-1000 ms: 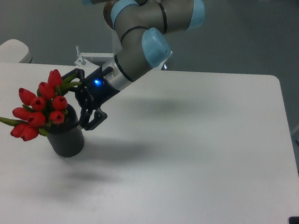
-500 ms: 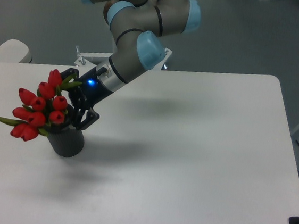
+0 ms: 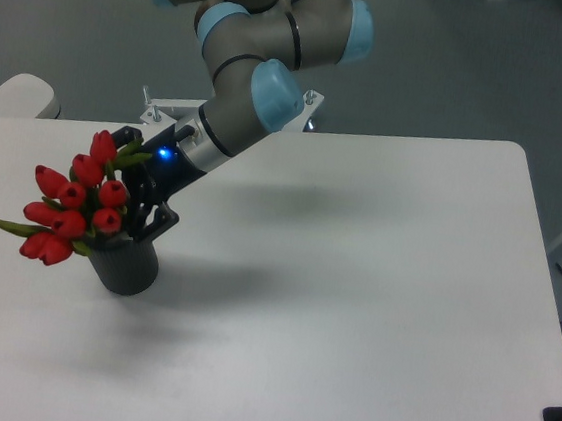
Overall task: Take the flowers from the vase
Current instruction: 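Close the gripper on the tulip stems, then lift the gripped tulips up out of the black vase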
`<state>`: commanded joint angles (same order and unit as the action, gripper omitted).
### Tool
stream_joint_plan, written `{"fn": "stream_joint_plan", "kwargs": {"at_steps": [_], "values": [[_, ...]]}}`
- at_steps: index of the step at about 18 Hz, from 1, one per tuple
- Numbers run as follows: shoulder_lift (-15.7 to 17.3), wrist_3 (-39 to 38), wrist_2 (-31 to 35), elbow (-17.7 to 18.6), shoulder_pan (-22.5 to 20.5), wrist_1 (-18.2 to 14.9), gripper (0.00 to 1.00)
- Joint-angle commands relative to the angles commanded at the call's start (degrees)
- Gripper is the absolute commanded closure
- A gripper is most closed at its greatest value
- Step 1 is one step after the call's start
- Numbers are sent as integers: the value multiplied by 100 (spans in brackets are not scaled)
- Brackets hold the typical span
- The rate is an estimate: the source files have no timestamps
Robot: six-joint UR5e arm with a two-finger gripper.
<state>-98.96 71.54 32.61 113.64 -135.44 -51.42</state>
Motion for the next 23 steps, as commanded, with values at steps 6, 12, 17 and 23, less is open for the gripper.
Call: {"fn": "stream_joint_plan", "kwargs": {"at_steps": [6,12,17,23], "values": [[9,0,9,-35,-35,9,72],[26,0,9,-35,-114,9,75],[88,-61,-9,-105,-150,9,75],[439,-545,-211,-237,-185,0,75]]}}
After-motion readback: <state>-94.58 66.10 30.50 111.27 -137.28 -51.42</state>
